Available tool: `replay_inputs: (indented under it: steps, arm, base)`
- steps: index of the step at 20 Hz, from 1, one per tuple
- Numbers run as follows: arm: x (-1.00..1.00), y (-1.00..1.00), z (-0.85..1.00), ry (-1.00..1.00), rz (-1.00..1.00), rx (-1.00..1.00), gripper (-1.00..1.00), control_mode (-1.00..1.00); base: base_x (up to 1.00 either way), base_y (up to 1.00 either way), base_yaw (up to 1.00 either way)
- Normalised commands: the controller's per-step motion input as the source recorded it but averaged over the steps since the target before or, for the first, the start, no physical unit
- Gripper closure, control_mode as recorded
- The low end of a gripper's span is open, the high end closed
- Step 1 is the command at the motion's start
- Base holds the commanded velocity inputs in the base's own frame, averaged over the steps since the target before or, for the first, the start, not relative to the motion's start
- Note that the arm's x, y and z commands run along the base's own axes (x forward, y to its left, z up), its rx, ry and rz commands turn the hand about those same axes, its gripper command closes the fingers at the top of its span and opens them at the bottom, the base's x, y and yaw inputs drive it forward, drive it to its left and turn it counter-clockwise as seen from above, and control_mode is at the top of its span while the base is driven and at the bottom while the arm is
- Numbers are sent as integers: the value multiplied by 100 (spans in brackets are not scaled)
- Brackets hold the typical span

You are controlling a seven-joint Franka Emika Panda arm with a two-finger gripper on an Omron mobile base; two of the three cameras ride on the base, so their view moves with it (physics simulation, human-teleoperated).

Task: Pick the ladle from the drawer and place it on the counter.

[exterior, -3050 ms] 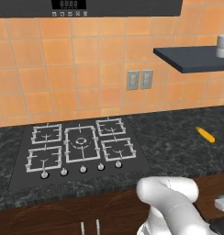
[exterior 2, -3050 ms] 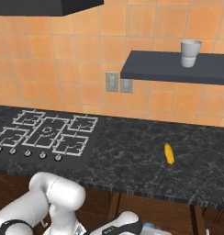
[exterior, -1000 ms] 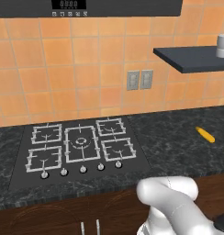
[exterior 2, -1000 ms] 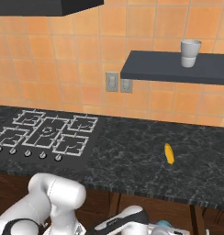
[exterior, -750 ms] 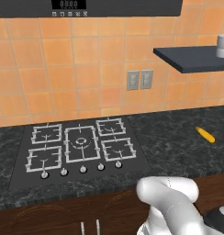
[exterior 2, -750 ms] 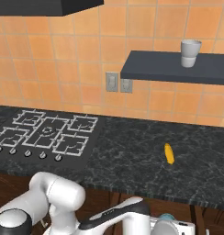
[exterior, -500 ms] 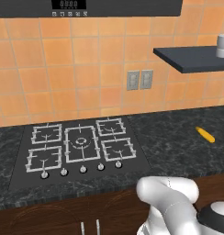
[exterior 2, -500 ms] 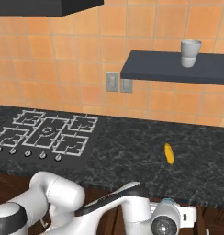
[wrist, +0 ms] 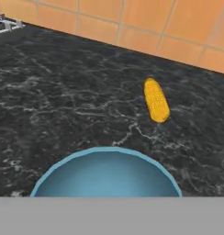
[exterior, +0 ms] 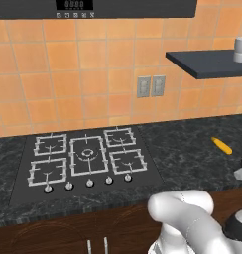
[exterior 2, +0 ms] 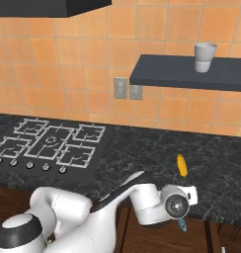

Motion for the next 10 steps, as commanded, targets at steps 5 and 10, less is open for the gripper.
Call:
replay_inputs:
  steps: [5, 10]
  arm:
    - [61, 82, 0, 0, 22, -4, 100, -100]
    - [25, 100, 4, 0, 12, -2, 100, -100]
  base:
    - [0, 0, 0]
    - [0, 0, 0]
